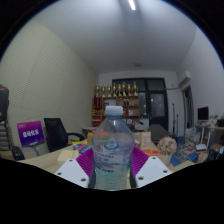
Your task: Pour water
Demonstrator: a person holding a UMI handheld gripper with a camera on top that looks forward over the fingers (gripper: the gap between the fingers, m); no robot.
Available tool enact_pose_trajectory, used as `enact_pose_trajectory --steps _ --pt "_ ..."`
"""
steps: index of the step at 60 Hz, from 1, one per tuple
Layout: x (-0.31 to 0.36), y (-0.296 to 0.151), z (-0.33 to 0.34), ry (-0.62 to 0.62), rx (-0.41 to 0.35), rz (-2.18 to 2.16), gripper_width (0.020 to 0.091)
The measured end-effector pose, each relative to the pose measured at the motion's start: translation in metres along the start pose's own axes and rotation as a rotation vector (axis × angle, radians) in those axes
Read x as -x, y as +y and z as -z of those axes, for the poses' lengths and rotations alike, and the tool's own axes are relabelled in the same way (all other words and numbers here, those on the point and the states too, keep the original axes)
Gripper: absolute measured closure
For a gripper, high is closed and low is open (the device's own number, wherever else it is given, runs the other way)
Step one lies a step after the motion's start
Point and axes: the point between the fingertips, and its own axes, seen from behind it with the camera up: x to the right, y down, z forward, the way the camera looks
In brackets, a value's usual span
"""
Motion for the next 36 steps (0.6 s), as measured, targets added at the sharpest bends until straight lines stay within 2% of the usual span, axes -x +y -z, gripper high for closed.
enact_pose_trajectory --steps 2,5,8,9,13,15,16,26,30,35,36 --pt "0.001 0.03 -0.002 0.023 -0.002 -0.017 0.0634" --pt "-0.015 0.033 -0.025 0.023 0.038 -0.059 0.0636" --pt "-0.001 0.072 -0.025 0.017 0.066 -0.122 0.0634" --pt "-0.015 0.064 -0.024 0.01 0.081 -0.134 0.0637" --pt "-0.014 0.077 -0.03 0.013 0.107 -0.123 0.0634" --pt "-0.002 0.095 -0.032 0.016 0.112 -0.097 0.0635" --pt "-0.021 0.09 -0.027 0.012 0.116 -0.084 0.0635" --pt "-0.002 0.089 -0.041 -0.002 0.081 0.065 0.0611" --pt "-0.011 0.088 -0.026 0.003 0.073 0.069 0.06" --pt "-0.013 0.087 -0.029 0.006 0.07 0.054 0.0555" --pt "-0.013 0.087 -0.028 0.005 0.072 0.052 0.0528"
